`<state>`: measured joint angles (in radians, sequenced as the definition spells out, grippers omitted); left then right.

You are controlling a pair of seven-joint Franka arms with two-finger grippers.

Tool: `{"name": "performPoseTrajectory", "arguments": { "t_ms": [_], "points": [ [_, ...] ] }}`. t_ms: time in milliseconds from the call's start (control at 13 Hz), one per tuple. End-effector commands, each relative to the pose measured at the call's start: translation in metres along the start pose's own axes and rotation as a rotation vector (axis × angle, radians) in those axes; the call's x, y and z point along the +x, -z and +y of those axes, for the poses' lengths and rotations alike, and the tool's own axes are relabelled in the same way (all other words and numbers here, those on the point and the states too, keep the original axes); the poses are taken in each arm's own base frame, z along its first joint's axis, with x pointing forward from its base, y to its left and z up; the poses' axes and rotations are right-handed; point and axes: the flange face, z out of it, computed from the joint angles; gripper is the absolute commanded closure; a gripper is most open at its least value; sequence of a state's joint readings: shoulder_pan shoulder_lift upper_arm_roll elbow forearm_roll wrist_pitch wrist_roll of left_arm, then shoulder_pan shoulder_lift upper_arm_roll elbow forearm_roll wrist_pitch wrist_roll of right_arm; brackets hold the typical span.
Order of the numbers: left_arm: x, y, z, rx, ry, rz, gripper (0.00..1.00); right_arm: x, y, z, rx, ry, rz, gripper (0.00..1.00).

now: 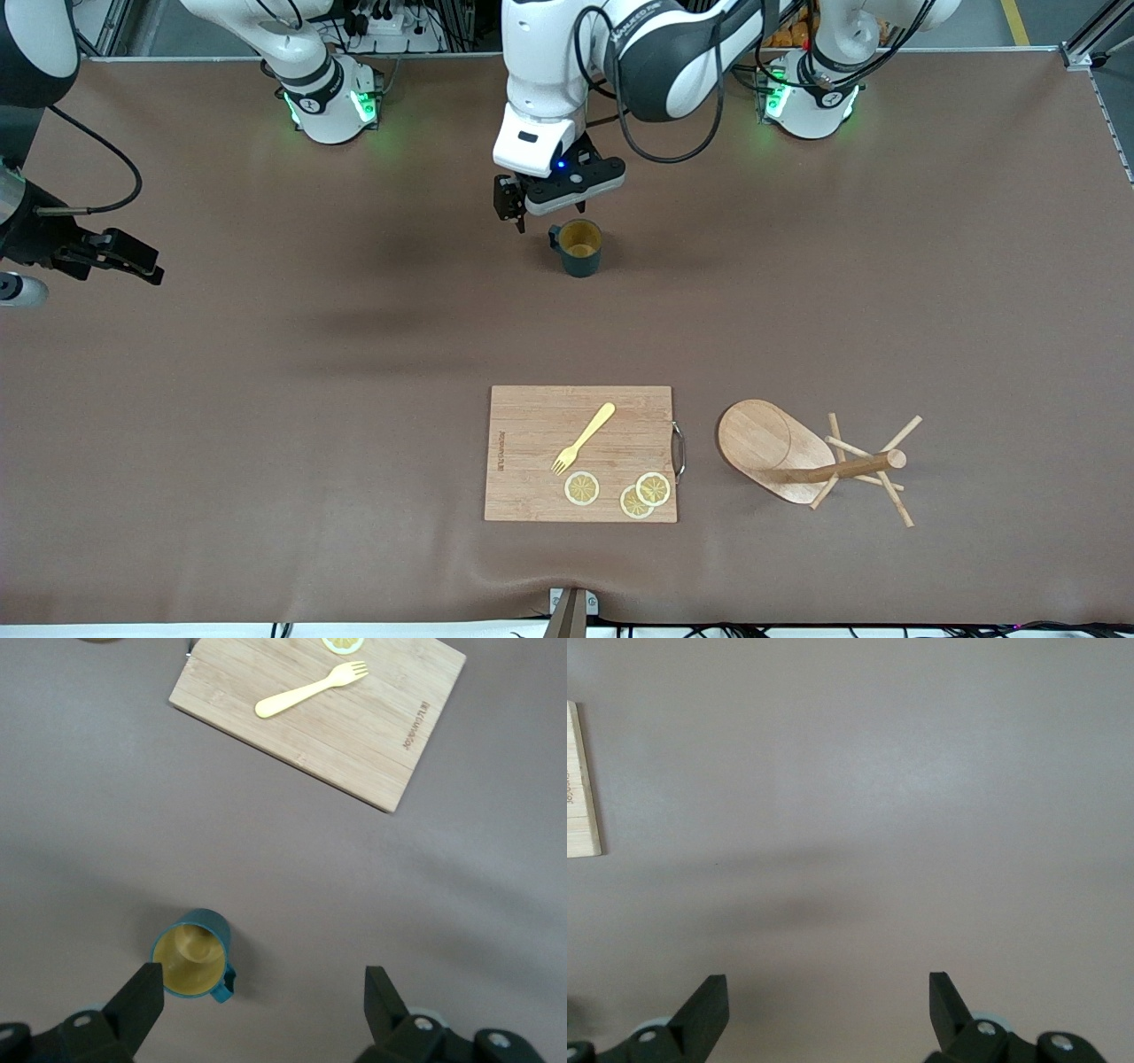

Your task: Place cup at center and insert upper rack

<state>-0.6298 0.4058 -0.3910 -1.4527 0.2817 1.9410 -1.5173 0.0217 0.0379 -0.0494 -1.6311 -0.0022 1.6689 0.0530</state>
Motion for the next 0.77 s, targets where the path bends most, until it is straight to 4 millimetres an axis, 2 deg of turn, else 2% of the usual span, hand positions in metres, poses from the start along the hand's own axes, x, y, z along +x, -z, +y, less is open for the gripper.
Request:
{"name": "performPoseTrajectory", "arguments": {
  "t_ms": [0,385,694],
  "points": [
    [-0.013,-0.006,0.009,-0.004,0.035,0.038,0.0,-0.002,0.002,0.003,-0.012,-0.002,0.004,0.0],
    [-0.034,-0.019,0.014,0.007,0.113,0.089,0.0,-0.003,0.002,0.004,-0.012,-0.004,0.002,0.0],
    [-0.034,-0.025,0.012,0.024,0.166,0.099,0.0,-0.004,0.002,0.004,-0.012,-0.004,0.001,0.0]
  ]
}}
